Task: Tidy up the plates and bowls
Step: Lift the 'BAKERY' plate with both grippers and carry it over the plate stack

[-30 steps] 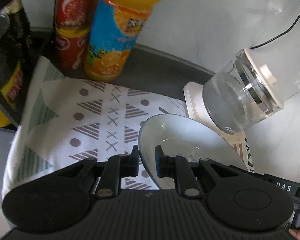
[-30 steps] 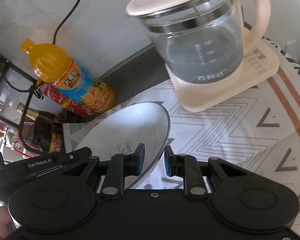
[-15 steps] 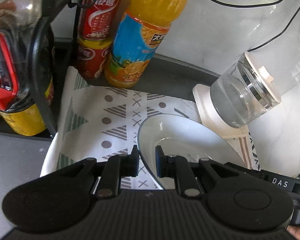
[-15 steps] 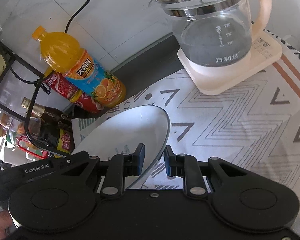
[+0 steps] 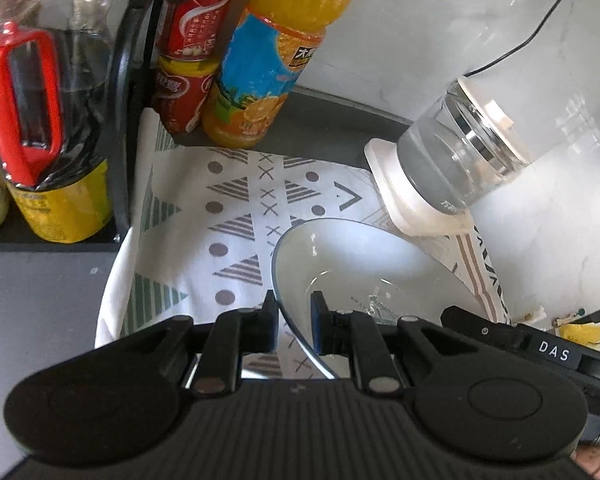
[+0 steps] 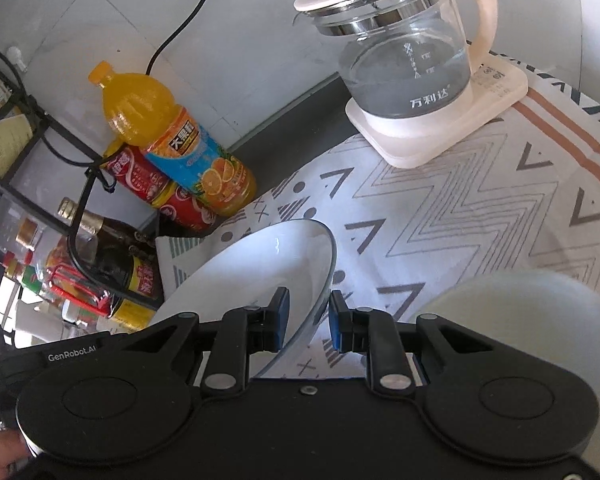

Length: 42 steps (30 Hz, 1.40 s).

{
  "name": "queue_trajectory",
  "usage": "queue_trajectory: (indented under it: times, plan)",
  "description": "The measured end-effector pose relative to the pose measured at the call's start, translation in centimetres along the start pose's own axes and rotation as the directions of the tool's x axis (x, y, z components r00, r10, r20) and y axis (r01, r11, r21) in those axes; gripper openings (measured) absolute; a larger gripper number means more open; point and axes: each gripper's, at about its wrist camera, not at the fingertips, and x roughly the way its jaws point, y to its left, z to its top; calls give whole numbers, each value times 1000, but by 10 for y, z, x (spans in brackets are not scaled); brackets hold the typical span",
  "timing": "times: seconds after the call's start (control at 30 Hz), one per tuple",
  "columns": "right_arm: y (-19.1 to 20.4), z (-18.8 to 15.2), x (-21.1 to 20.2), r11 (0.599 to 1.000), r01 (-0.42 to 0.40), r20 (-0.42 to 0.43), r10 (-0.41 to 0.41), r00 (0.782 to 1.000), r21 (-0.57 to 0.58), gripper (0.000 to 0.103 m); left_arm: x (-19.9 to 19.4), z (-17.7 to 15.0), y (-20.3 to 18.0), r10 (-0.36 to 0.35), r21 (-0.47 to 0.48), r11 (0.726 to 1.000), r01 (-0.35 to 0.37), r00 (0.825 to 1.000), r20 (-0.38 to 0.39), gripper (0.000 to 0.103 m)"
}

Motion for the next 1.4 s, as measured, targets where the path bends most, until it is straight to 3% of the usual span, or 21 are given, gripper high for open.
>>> queue_trajectory:
  times: [0.53,1.1,1.4]
  plan:
    - [12,-33,-18,994,-61,-76,54,996,-90,21,-42,-47,7,69,-86,994,-64,996,54,14]
    - [21,-65,-12,983,-85,-175,56,983,-160,21,-54,-99,29,144,-190,972,-136,989,28,14]
    - [29,-73,-9,967,-63,-179,18,984,-248,21,-48,-115,37,159,-210,965,-156,987,-3,14]
